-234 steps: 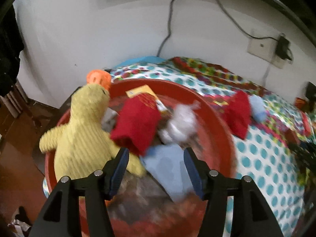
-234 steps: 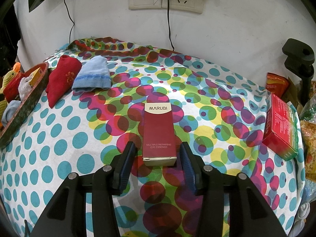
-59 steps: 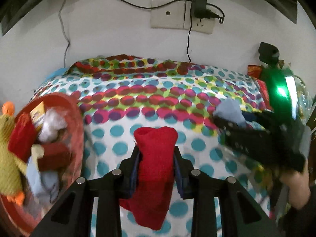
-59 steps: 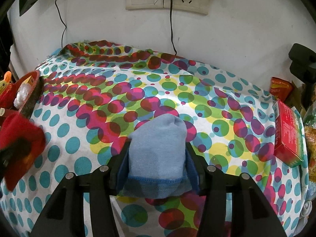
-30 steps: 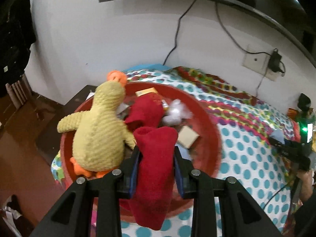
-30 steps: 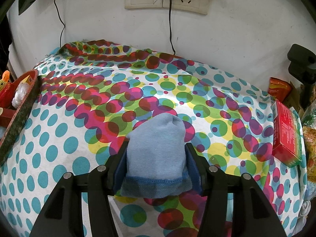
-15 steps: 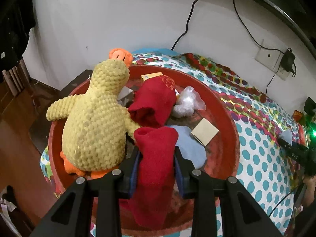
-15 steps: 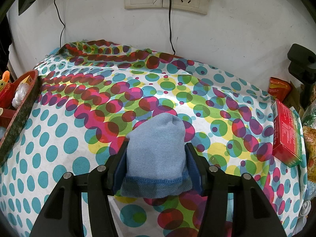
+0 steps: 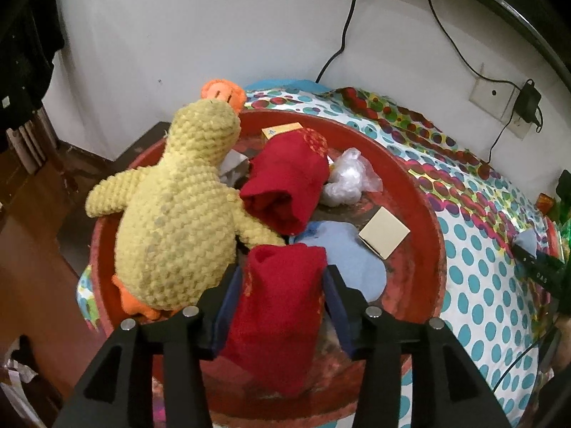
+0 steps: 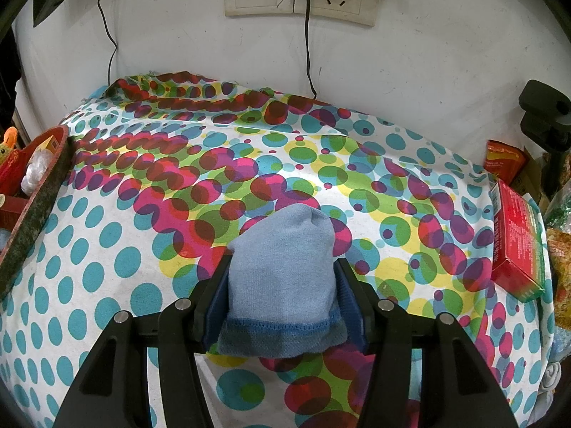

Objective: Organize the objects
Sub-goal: 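Carry the red sock with the left tool over the tray and release it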

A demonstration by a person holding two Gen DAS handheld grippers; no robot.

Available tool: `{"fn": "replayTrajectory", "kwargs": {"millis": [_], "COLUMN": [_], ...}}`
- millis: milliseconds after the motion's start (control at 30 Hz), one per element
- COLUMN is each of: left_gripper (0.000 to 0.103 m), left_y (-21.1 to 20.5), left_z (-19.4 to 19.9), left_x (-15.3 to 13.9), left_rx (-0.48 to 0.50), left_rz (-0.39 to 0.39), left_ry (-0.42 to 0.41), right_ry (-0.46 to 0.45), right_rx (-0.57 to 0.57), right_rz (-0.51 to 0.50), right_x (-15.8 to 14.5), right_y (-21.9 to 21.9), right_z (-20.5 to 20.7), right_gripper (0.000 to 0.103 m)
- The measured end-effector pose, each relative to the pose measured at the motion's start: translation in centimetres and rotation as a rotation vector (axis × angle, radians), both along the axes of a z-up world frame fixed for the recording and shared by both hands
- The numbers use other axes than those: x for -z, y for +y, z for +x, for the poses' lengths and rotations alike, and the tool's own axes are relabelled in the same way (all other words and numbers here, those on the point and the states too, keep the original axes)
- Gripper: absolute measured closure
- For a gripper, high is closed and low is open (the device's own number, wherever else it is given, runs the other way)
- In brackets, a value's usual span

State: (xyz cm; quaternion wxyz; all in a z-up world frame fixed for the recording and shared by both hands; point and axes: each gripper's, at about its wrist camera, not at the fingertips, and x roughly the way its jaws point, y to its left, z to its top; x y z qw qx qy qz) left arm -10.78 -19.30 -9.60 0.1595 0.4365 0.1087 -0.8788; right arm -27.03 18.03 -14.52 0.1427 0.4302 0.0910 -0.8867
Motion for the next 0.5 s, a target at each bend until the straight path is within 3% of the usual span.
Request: {"fn": "replayTrajectory", "kwargs": {"millis": [300,500], "left_gripper": [0.050,0.050], "left_y": [1.0,0.9], "left_z": [2.2,4.0], "left_x": [-3.4,-4.0], "left_rx": [0.038,0.045], "left_rz": [-0.042,-0.044], "left_ry": [0.082,0.094], "right_ry": [-0.005,-0.007], "right_rx": [0.000,-0.006], "right_rz": [-0.011,-0.020], "right_x": [-0.1,-0.1], "right_y": [0.0,0.2], "right_z": [0.0,-0.1], "right_gripper": [0.050,0.052]}}
